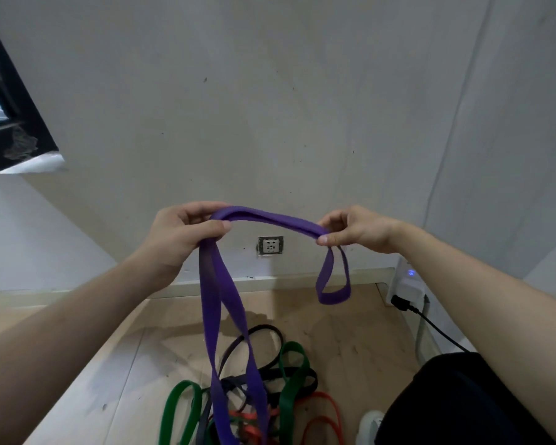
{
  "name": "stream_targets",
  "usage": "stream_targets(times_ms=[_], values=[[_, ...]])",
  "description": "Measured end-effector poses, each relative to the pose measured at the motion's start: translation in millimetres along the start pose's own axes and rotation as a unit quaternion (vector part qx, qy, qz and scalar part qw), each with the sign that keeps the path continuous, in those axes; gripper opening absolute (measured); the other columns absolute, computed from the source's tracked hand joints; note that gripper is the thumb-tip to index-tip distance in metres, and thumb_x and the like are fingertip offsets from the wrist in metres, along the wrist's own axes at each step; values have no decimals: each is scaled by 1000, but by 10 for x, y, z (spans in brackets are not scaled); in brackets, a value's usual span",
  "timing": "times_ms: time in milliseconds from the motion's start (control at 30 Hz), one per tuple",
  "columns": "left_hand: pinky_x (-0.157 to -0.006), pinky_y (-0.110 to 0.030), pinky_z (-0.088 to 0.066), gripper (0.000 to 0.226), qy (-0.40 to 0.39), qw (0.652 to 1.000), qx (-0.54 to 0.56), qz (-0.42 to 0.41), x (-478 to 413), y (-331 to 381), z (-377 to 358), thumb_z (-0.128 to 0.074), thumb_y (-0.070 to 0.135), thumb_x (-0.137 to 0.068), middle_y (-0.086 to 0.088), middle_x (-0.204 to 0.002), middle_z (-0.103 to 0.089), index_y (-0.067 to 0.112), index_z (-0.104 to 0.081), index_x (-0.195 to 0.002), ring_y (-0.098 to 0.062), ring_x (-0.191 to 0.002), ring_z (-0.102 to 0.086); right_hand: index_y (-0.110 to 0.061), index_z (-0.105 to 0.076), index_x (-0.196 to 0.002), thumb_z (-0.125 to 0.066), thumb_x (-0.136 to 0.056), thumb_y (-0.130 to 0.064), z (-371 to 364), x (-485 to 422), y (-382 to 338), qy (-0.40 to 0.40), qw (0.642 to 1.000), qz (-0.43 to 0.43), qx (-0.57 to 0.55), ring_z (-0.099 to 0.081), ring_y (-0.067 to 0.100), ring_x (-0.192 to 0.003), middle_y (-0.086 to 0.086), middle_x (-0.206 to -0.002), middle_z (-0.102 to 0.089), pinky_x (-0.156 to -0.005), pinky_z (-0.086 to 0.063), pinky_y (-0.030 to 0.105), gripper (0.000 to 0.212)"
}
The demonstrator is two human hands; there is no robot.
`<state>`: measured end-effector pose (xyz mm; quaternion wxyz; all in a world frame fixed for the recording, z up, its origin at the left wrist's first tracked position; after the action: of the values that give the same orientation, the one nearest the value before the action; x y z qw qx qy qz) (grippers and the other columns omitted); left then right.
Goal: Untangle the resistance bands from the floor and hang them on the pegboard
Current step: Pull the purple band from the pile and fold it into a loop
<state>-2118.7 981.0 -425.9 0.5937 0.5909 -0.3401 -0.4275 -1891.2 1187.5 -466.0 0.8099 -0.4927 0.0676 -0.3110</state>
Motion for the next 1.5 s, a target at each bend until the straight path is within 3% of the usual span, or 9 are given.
stream_targets(times_ms=[167, 333, 533, 667, 1067, 1167, 1233, 1367, 1500], values=[[-70, -26, -50, 29, -14, 998, 57, -16, -2, 110, -141, -72, 2, -83, -9, -78, -66, 7, -74, -112, -20, -75, -59, -12, -71, -113, -84, -79, -15, -348, -37, -181, -76, 996, -4, 42, -71, 23, -105, 9, -110, -75, -102, -52, 41, 37], [-74, -19, -54, 26, -27, 998, 35, -38, -5, 152, -261, -74, 0, -83, 0, -84, -76, 15, -76, -104, -11, -77, -68, -19, -51, -142, -82, -77, -21, -641, -50, -864, -64, 987, 117, -91, -61, 19, -123, 5, -135, -63, -101, -52, 36, 72], [-73, -18, -53, 28, -3, 997, 42, -71, -54, 243, -93, -73, 2, -85, 2, -82, -76, 12, -73, -111, -10, -75, -68, 6, -64, -114, -69, -93, -9, -851, 3, -1187, 8, 976, 185, -117, -62, 20, -92, 13, -96, -65, -91, -52, 38, 26], [-75, -22, -56, 32, -33, 995, -46, -77, -23, 230, -20, -79, 4, -81, 3, -82, -76, 21, -72, -107, -10, -75, -67, -5, -66, -103, -67, -94, -10, -834, 51, -1319, 31, 971, 197, -135, -62, 19, -89, 12, -93, -65, -88, -50, 31, 11], [-87, -47, -57, 26, -78, 984, -157, -44, 15, 20, -228, -72, -4, -84, -13, -89, -71, 8, -64, -105, -36, -92, -70, -20, -61, -95, -62, -97, -15, -449, 231, -1529, 150, 938, 266, -164, -55, 6, -81, -9, -84, -60, -79, -50, 31, 5], [-91, -48, -55, 20, -55, 989, -133, -39, -21, 36, -182, -71, -4, -86, -10, -89, -69, 10, -66, -100, -31, -87, -69, -21, -62, -95, -61, -97, -19, -239, 274, -1499, 192, 927, 268, -179, -53, 2, -71, -18, -73, -58, -73, -49, 24, 4], [-92, -48, -55, 18, -41, 990, -124, -44, -54, 86, -124, -73, -1, -86, -9, -87, -70, 10, -67, -98, -24, -84, -68, -20, -63, -94, -59, -99, -20, -135, 287, -1451, 213, 920, 261, -200, -51, 4, -67, -14, -70, -55, -71, -48, 24, 6], [-90, -47, -57, 19, -13, 993, -99, -57, -82, 197, -16, -76, 2, -84, -25, -98, -71, 3, -68, -101, -38, -90, -70, -10, -62, -102, -56, -102, -21, -60, 208, -1289, 226, 925, 215, -220, -48, 12, -63, 0, -73, -47, -71, -46, 27, 13], [-84, -39, -56, 22, 19, 997, -44, -60, -84, 237, 66, -76, 1, -84, -13, -88, -69, 6, -72, -105, -24, -84, -65, -6, -63, -106, -54, -102, -18, -93, 85, -1031, 178, 944, 162, -226, -52, 15, -65, 1, -78, -51, -69, -46, 25, 15]])
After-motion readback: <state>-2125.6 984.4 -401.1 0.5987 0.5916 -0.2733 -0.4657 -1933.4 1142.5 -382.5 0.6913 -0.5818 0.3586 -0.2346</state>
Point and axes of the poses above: each hand's wrist, its own x-axis away from the middle knuckle, its own z-axis out of the back of the hand, y = z × x, the point moved 6 cm from there along -x, towards the middle knuckle
